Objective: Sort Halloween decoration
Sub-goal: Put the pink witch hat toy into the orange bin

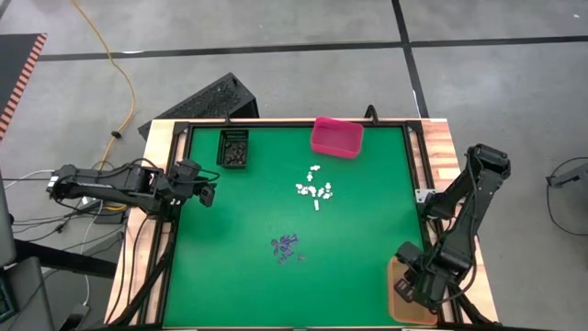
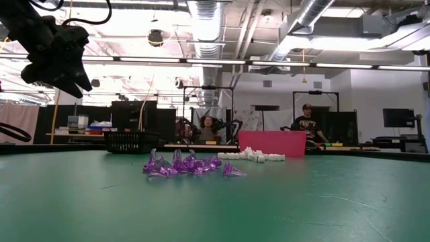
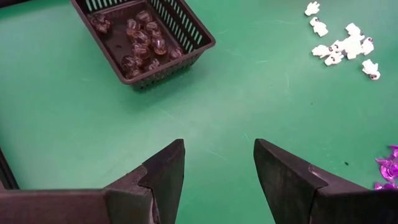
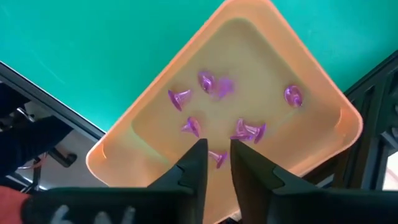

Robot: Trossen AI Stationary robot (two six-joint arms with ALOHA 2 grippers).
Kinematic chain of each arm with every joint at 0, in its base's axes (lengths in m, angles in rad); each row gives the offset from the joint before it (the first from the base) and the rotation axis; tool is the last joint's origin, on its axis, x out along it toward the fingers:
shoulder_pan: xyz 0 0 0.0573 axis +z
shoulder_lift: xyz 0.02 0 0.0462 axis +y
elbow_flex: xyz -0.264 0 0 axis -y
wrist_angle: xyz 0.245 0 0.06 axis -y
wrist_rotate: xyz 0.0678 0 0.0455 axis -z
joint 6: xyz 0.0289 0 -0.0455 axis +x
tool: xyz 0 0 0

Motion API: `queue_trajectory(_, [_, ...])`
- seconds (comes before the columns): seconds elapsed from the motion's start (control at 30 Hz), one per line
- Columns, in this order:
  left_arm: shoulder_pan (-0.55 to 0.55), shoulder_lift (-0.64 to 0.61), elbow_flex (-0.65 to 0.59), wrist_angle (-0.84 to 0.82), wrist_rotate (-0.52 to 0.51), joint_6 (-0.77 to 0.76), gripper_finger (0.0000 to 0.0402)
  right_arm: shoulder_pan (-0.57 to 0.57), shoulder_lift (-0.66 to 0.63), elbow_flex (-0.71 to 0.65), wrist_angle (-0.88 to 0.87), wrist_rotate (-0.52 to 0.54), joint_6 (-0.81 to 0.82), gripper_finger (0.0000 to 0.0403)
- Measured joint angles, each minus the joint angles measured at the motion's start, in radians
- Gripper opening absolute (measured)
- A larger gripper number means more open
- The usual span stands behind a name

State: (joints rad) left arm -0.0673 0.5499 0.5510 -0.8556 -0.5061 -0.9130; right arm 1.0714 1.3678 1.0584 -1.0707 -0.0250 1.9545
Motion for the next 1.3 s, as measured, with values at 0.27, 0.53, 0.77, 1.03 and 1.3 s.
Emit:
queue_trajectory(0.27, [0.0,0.0,0.0,0.0,0.005,0.0,0.0183,-0.055,0.0,0.002,0.045,0.001,-0.093,0.0146])
queue_trajectory(0.53, [0.0,0.0,0.0,0.0,0.055,0.01,0.0183,-0.271,-0.001,0.065,0.065,0.003,-0.428,0.0143])
queue_trajectory(0.77, [0.0,0.0,0.0,0.0,0.079,0.014,0.0183,-0.485,-0.001,0.072,0.125,0.013,-0.729,0.0144])
queue_trajectory(1.03, [0.0,0.0,0.0,0.0,0.052,0.024,0.0183,-0.634,-0.001,0.072,0.274,0.091,-0.967,0.0143])
queue_trajectory(1.3, [0.0,0.0,0.0,0.0,0.049,0.021,0.0183,-0.696,0.007,0.072,0.407,0.19,-1.077,0.0137])
